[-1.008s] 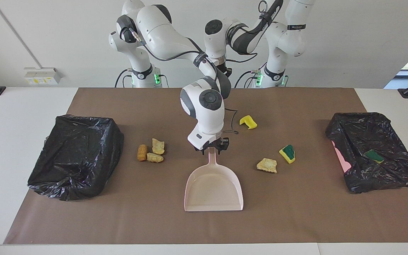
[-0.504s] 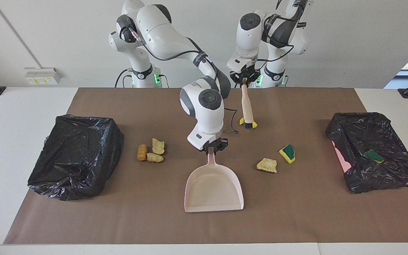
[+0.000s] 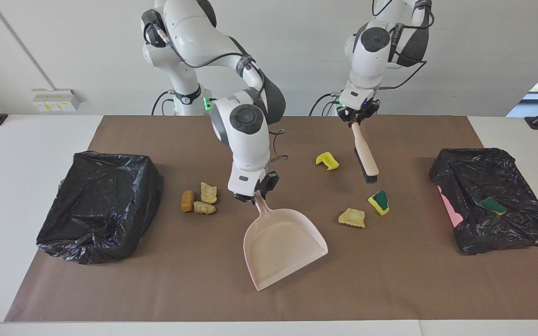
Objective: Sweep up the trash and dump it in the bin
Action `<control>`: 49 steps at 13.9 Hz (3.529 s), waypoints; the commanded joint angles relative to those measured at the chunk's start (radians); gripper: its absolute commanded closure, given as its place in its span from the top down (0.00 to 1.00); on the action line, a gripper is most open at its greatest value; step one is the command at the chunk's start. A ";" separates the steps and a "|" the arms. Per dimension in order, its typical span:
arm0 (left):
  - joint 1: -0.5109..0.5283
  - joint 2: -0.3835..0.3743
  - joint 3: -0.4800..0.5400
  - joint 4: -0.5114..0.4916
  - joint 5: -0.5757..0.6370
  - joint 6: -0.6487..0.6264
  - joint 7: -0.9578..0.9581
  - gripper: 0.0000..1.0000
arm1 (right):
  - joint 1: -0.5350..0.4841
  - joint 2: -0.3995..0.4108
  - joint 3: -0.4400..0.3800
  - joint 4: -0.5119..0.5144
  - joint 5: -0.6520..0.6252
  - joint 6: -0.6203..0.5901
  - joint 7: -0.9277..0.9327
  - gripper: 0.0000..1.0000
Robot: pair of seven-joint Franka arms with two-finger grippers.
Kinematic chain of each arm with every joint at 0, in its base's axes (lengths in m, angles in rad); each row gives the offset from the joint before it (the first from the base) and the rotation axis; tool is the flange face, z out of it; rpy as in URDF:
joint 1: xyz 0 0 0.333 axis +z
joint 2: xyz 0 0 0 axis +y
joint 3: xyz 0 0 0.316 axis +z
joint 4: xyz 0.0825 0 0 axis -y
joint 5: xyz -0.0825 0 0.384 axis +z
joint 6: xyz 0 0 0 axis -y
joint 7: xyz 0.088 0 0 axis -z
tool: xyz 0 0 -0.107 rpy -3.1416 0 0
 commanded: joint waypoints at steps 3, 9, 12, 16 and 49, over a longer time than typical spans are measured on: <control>0.085 0.105 -0.013 -0.001 0.010 0.138 0.099 0.00 | 0.024 -0.173 0.006 -0.350 -0.036 0.169 -0.183 0.00; 0.123 0.158 -0.014 0.005 0.010 0.173 0.285 0.00 | 0.050 -0.178 0.006 -0.409 -0.034 0.167 -0.313 0.00; 0.106 0.189 -0.019 0.022 0.010 0.216 0.288 0.00 | 0.050 -0.179 0.006 -0.410 -0.033 0.175 -0.293 0.00; 0.027 0.214 -0.023 0.027 -0.004 0.213 0.291 0.00 | 0.079 -0.163 0.006 -0.423 -0.028 0.221 -0.218 0.00; -0.361 -0.116 -0.016 -0.134 -0.192 -0.184 -0.565 0.00 | 0.078 -0.169 0.006 -0.510 -0.030 0.315 -0.184 0.00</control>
